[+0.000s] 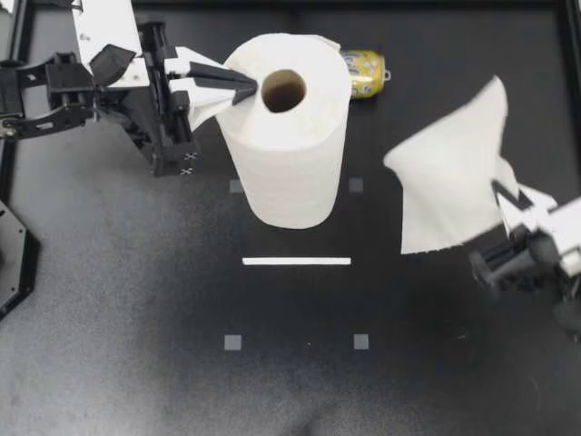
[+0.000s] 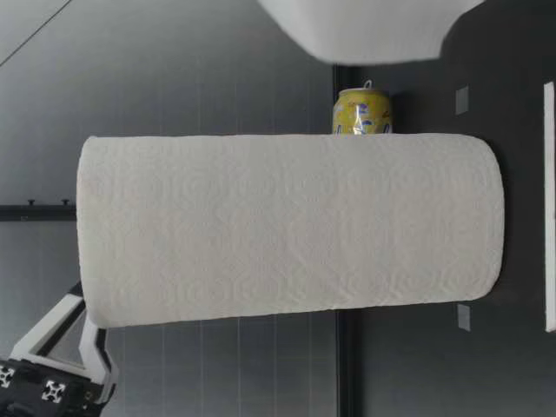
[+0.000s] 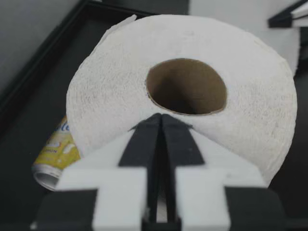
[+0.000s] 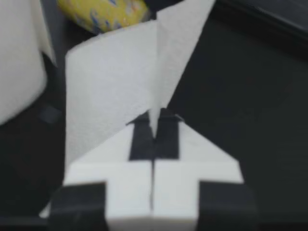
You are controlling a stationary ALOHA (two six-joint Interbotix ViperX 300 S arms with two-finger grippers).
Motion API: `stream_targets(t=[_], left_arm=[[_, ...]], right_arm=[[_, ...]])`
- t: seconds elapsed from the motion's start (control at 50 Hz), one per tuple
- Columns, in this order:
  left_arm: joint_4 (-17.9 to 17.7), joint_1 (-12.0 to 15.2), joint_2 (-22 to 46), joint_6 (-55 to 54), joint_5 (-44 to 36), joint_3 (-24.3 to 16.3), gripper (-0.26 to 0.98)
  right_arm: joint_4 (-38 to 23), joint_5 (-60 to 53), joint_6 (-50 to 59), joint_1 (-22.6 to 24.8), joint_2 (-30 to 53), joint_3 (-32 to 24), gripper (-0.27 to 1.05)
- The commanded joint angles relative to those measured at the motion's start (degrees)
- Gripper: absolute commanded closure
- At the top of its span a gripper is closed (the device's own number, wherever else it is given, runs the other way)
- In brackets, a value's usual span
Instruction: Pick up a piece of paper towel and place it on the spilled liquid.
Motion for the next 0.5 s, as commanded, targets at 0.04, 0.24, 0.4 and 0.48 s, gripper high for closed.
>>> stream_targets(t=[0.04, 0.24, 0.4, 0.48], left_arm=[[0.0, 0.6, 0.3, 0.0, 0.3, 1.9, 0.62], [0.0, 0.6, -2.0, 0.1, -3.0, 2.5, 0.62], [-0.1, 0.5, -3.3, -0.1, -5.8, 3.3, 0.62], [0.0, 0.5, -3.3, -0.2, -6.4, 3.5, 0.62]], right_arm=[[-4.0, -7.1, -0.2, -7.0, -6.3, 4.0, 0.92], [-7.6, -16.5, -4.7, -18.2, -19.2, 11.4, 0.92], [-10.3, -29.1, -11.0, -30.2, -28.7, 14.8, 0.92], [-10.5, -37.6, -13.1, -37.7, -30.1, 15.6, 0.92]])
